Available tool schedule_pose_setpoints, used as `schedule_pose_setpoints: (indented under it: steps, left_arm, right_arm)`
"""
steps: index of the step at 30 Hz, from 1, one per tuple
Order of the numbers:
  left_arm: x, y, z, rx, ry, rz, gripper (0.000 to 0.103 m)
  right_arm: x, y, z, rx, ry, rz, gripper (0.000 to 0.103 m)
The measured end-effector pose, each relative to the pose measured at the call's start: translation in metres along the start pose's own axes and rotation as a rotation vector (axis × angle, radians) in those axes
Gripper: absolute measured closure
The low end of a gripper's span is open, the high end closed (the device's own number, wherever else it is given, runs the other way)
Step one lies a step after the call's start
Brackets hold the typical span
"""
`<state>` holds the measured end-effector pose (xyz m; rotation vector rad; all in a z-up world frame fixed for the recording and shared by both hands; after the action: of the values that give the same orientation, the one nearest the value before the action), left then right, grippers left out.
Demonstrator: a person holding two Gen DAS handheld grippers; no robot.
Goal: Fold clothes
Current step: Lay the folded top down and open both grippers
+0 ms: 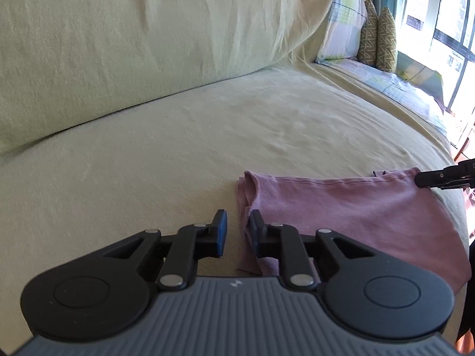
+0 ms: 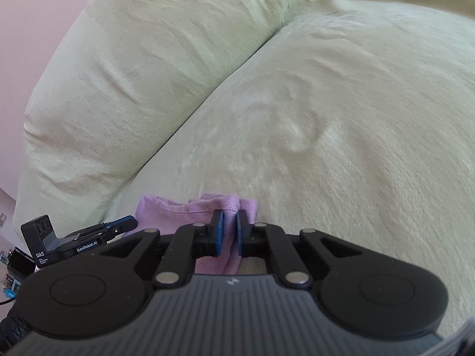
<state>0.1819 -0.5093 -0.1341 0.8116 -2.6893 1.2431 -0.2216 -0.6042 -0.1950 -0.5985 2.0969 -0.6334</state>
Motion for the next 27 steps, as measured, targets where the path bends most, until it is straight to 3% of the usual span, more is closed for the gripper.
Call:
schedule_pose_setpoints:
  steps: [1, 4, 5, 9, 12, 14, 16, 19, 20, 22, 24, 27]
  left_arm:
    - [-0.001, 0.001, -0.008, 0.011, 0.000, -0.005, 0.080]
    - [0.012, 0.011, -0.039, 0.037, -0.008, 0.058, 0.077]
    - [0.017, 0.015, -0.045, 0.035, -0.004, 0.081, 0.071]
    - [0.059, 0.054, -0.066, -0.033, 0.054, 0.222, 0.068]
    - [0.074, 0.076, -0.060, -0.070, 0.022, 0.308, 0.068]
    - [0.068, 0.080, -0.055, -0.088, 0.001, 0.285, 0.063]
    - [0.052, 0.077, -0.057, -0.101, 0.035, 0.169, 0.063]
    - [0.044, 0.080, -0.065, -0.098, 0.000, 0.189, 0.063]
    - [0.043, 0.081, -0.066, -0.097, 0.003, 0.183, 0.063]
    - [0.040, 0.082, -0.068, -0.091, 0.005, 0.181, 0.063]
    - [0.043, 0.081, -0.071, -0.075, -0.016, 0.202, 0.064]
    - [0.060, 0.087, -0.089, -0.010, -0.043, 0.341, 0.064]
  right_arm:
    - [-0.004, -0.001, -0.006, 0.008, 0.020, -0.014, 0.085]
    - [-0.023, -0.005, -0.026, 0.013, 0.067, -0.132, 0.082]
    - [-0.031, -0.005, -0.031, 0.007, 0.070, -0.175, 0.081]
    - [-0.082, 0.010, -0.044, -0.066, 0.005, -0.388, 0.076]
    - [-0.118, 0.025, -0.036, -0.110, -0.038, -0.521, 0.076]
    - [-0.132, 0.033, -0.026, -0.132, -0.033, -0.599, 0.076]
    - [-0.124, 0.037, -0.020, -0.160, 0.024, -0.571, 0.076]
    - [-0.097, 0.036, -0.032, -0.163, 0.066, -0.416, 0.092]
    - [-0.089, 0.036, -0.037, -0.165, 0.083, -0.378, 0.092]
    - [-0.076, 0.039, -0.046, -0.185, 0.132, -0.322, 0.084]
    - [-0.080, 0.038, -0.056, -0.178, 0.125, -0.320, 0.080]
    - [-0.111, 0.035, -0.072, -0.159, 0.110, -0.493, 0.069]
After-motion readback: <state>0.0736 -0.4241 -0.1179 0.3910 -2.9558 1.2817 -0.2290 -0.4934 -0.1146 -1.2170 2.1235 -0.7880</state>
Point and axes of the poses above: each gripper's, at about its wrist camera, not at the fingertips, and z roughly the way its jaws point, x to its right, y to its underside, the point moved 2 cm from there along z, roughly the way its jaws point, and after that the axes turned 15 degrees about -z, right-handed, at the moved point
